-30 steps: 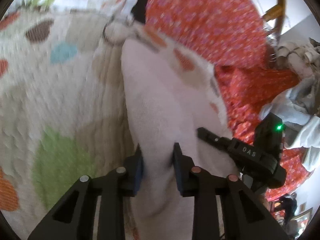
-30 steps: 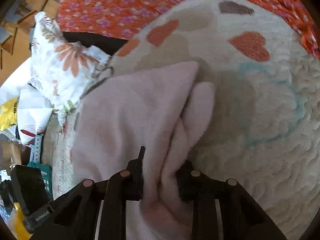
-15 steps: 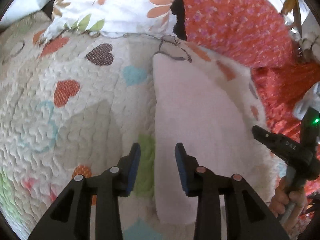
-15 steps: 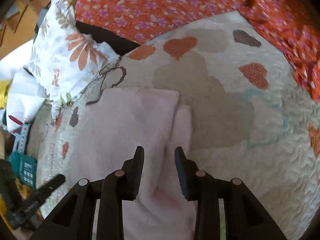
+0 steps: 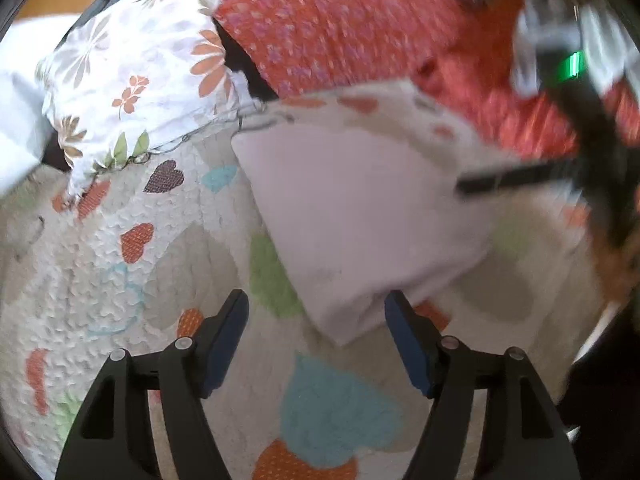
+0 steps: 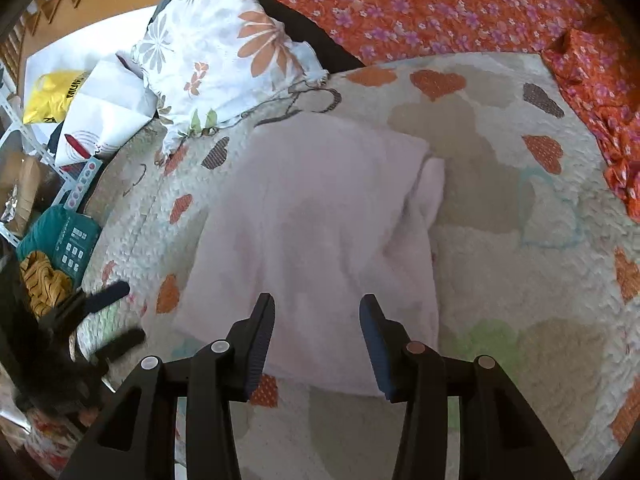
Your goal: Fold small clothes
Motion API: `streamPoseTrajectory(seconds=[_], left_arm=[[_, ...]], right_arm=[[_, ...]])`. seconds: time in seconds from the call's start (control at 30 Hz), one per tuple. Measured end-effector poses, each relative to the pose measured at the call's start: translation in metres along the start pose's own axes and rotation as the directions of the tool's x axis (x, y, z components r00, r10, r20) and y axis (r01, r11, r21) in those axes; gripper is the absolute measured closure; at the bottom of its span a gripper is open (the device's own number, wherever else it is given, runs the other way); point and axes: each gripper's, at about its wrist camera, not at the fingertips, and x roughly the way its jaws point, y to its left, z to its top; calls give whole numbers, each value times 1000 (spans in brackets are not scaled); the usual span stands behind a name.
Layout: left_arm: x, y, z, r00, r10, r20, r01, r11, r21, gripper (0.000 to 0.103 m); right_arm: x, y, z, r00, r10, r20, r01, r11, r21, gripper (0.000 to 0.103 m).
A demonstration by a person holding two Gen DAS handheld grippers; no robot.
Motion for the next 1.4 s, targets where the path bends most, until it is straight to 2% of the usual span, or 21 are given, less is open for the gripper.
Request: streamPoseTrajectory(seconds=[0.1, 0.2, 0.27, 0.3, 0.33, 0.43, 0.6, 0.67, 0.7, 0.73, 0.8, 0.83, 0.9, 0.93, 1.03, 1.1, 1.17, 1.23, 1.3, 1.33, 1.4], left_arm=[[25, -3, -2, 998, 47, -39, -48, 999, -16, 33], [34, -7, 8, 997, 81, -16, -81, 996, -38, 35], [39, -15, 12, 993, 120, -24, -119, 993, 8, 56], [44, -20, 12, 990, 131, -56, -129, 991, 40, 85], [46, -22, 11, 988, 134, -80, -131, 990, 51, 96], [47, -19, 5, 978, 182, -107, -176, 982, 64, 96], [52, -2, -9, 973, 167, -161, -169, 986, 0, 95], [53, -2, -11, 973, 167, -158, -170, 985, -4, 95], [53, -2, -11, 973, 168, -156, -171, 985, -4, 95], [53, -3, -11, 973, 168, -156, -171, 985, -6, 95], [53, -2, -11, 974, 164, -157, -167, 986, -8, 94], [52, -1, -12, 975, 156, -159, -161, 987, -20, 93], [52, 3, -13, 977, 134, -168, -144, 988, -49, 92], [50, 5, -14, 978, 116, -171, -129, 989, -68, 90], [36, 12, -15, 989, 40, -142, -56, 992, -110, 89], [15, 13, -13, 997, -8, -82, 0, 995, -103, 85], [-1, 14, -10, 999, -19, -29, 16, 995, -100, 70], [-14, 20, -8, 999, -39, 24, 42, 991, -130, 54], [-19, 28, -5, 998, -35, 48, 42, 984, -172, 49], [-18, 33, -4, 999, -17, 47, 27, 979, -204, 44], [-10, 42, -2, 1000, 9, 20, -4, 970, -244, 42]], right_arm=[[-5, -9, -4, 1000, 21, 0, -21, 999, 39, 54], [-12, -13, -4, 1000, 17, 20, -18, 997, 72, 52], [-17, -15, -4, 999, 8, 36, -11, 996, 85, 51], [-19, -15, -3, 999, 5, 42, -8, 996, 87, 51], [-20, -16, -3, 999, -2, 49, -3, 996, 90, 51], [-24, -25, -3, 998, -27, 58, 20, 994, 111, 51], [-23, -38, -2, 998, -28, 59, 19, 988, 154, 51], [-21, -36, -3, 998, 11, 56, -19, 989, 146, 52], [-19, -33, -3, 998, 47, 51, -54, 989, 140, 58], [-15, -29, -5, 994, 106, 38, -110, 985, 132, 60], [-6, -19, -8, 988, 152, -1, -151, 982, 112, 60], [-1, -15, -10, 990, 141, -22, -138, 986, 97, 60], [14, -14, -14, 995, 48, -82, -43, 997, 69, 60], [23, -19, -17, 992, -22, -124, 32, 996, 81, 60], [28, -45, -21, 975, -129, -180, 158, 975, 157, 61], [13, -54, -16, 989, -83, -121, 106, 972, 208, 60], [-8, -57, -4, 999, -43, -8, 44, 971, 236, 60], [-20, -56, 8, 996, -41, 81, 21, 971, 236, 61], [-16, -52, 17, 993, -11, 115, -16, 972, 233, 61], [-8, -49, 23, 993, 2, 117, -29, 973, 230, 61], [13, -42, 27, 995, 28, 94, -49, 971, 232, 61]])
